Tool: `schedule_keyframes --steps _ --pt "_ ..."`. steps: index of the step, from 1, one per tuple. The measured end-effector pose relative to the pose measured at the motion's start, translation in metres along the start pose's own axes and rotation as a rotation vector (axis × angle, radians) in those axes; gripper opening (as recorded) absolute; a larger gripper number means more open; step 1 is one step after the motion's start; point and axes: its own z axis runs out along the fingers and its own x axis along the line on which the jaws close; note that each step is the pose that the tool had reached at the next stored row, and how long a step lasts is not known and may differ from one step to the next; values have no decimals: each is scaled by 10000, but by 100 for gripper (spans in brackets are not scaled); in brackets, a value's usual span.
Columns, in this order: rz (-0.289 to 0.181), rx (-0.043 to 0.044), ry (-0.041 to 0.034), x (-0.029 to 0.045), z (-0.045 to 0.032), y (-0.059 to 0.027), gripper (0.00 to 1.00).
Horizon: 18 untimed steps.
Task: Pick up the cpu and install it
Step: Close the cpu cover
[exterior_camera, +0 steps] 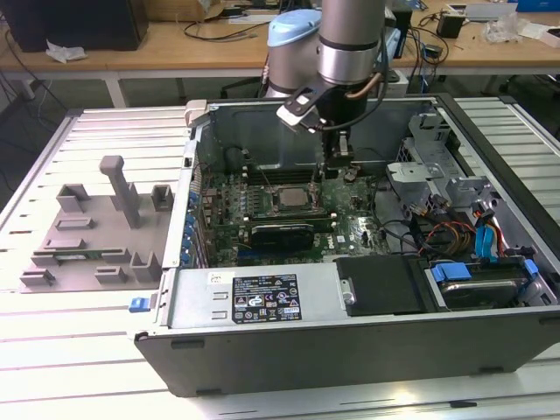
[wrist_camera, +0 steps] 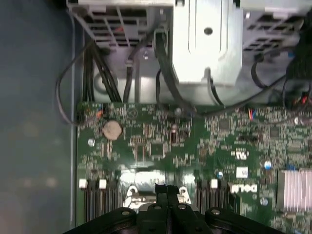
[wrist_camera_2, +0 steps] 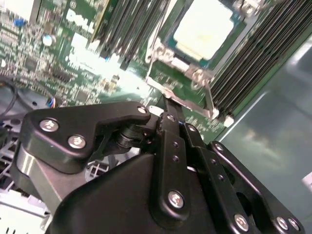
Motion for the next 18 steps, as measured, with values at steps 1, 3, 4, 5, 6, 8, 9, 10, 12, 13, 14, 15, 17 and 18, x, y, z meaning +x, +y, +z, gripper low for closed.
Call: schedule_keyframes --steps 1,3,4,5,6,8,9,10,12,13,14,15,17,18 --pt "2 -5 1 1 0 -36 11" --pt "0 -13 0 2 0 -105 11" --pt "2 -15 0 2 0 -135 11" --pt "2 -16 1 3 1 -166 11" --pt "0 -17 1 3 0 -167 11" --pt "1 -17 1 3 0 -170 11" --pt "1 -16 1 3 0 -172 11" --pt "1 -15 0 3 0 -173 11" --pt "-4 205 5 4 4 -172 11" --pt "-3 237 3 3 2 -173 11" --pt "-3 242 3 3 2 -173 11" --pt "-5 246 4 3 3 -172 11" --pt "-5 250 5 3 5 -173 11" --pt "-4 249 6 3 19 -184 11"
